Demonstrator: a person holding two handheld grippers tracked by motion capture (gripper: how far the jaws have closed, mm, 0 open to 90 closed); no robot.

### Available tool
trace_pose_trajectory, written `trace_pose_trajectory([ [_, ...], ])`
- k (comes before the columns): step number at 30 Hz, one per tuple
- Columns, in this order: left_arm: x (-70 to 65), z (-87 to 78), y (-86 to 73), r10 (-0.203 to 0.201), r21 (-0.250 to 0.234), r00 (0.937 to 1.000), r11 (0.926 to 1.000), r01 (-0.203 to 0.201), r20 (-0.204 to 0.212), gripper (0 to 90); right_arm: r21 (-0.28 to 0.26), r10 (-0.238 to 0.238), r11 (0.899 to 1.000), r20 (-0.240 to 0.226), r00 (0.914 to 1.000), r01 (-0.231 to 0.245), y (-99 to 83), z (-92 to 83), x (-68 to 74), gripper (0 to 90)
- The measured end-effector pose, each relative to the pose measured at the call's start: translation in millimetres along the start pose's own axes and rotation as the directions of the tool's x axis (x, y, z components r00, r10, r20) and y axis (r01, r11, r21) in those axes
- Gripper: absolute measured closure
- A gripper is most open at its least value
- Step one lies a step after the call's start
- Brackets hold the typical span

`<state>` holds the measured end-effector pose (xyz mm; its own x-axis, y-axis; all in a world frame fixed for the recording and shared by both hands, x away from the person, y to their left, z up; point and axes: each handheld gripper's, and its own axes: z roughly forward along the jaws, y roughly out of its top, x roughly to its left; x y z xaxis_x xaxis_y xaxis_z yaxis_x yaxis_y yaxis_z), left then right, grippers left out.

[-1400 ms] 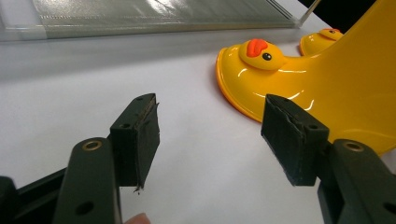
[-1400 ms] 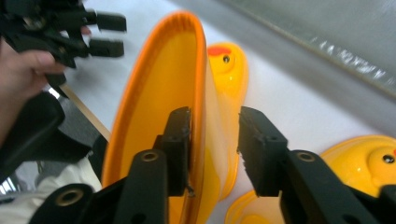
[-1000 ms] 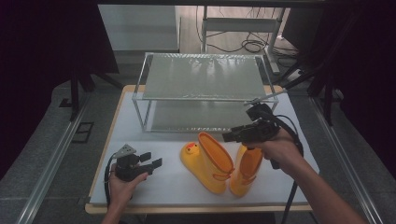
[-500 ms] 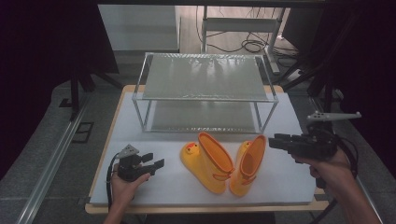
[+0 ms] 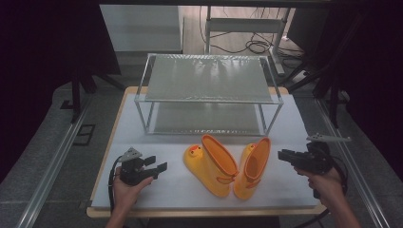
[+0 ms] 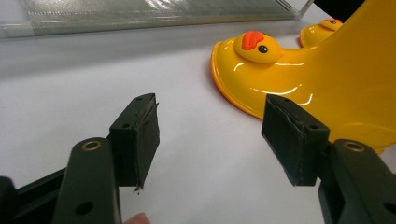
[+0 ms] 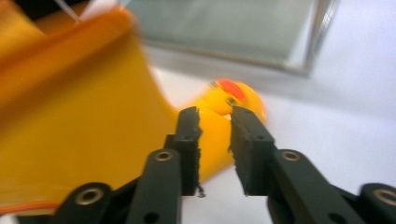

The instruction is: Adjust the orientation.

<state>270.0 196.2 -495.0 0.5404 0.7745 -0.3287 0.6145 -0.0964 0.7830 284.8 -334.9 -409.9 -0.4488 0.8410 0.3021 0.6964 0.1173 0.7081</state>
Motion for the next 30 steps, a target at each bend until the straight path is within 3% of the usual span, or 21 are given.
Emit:
trace_pose_trajectory([
  [2,-0.2,1.2,0.1,-0.002,0.001,1.0000,1.0000,0.002,0.000,36.5,0.056,0.023,0.998,0.032,0.9992,-0.025,-16.2,24.1,-13.7,81.8],
  [3,-0.2,1.2,0.1,-0.002,0.001,1.0000,1.0000,0.002,0.000,36.6,0.056,0.023,0.998,0.032,0.9992,-0.025,-16.2,24.1,-13.7,81.8],
  [4,-0.5,2.1,0.1,0.001,0.006,1.0000,1.0000,-0.001,0.000,36.6,0.093,0.023,0.995,0.056,0.9982,-0.028,-23.9,40.8,-18.9,84.2],
  [9,-0.5,2.9,0.0,0.003,0.009,1.0000,1.0000,-0.003,-0.002,36.5,0.140,0.021,0.990,0.070,0.9973,-0.030,-28.9,64.9,-24.3,85.7],
  [11,-0.1,2.5,-0.3,0.005,0.011,1.0000,0.9999,-0.005,-0.006,36.5,0.174,0.019,0.984,0.096,0.9952,-0.035,-28.6,77.4,-26.0,86.2],
  [17,-1.0,4.0,-0.9,0.011,0.019,0.9999,0.9998,-0.011,-0.004,36.6,0.201,0.003,0.979,0.107,0.9942,-0.025,-29.8,89.4,-22.8,89.6],
  [23,-1.7,4.7,-2.1,0.006,0.018,1.0000,0.9998,-0.006,0.000,36.6,0.192,0.018,0.981,0.098,0.9951,-0.037,-26.4,94.7,-21.5,89.8],
  [30,-1.7,2.8,-2.8,0.006,0.015,1.0000,0.9999,-0.006,-0.003,36.7,0.198,-0.013,0.980,0.088,0.9960,-0.005,-13.9,113.2,-10.4,89.9],
])
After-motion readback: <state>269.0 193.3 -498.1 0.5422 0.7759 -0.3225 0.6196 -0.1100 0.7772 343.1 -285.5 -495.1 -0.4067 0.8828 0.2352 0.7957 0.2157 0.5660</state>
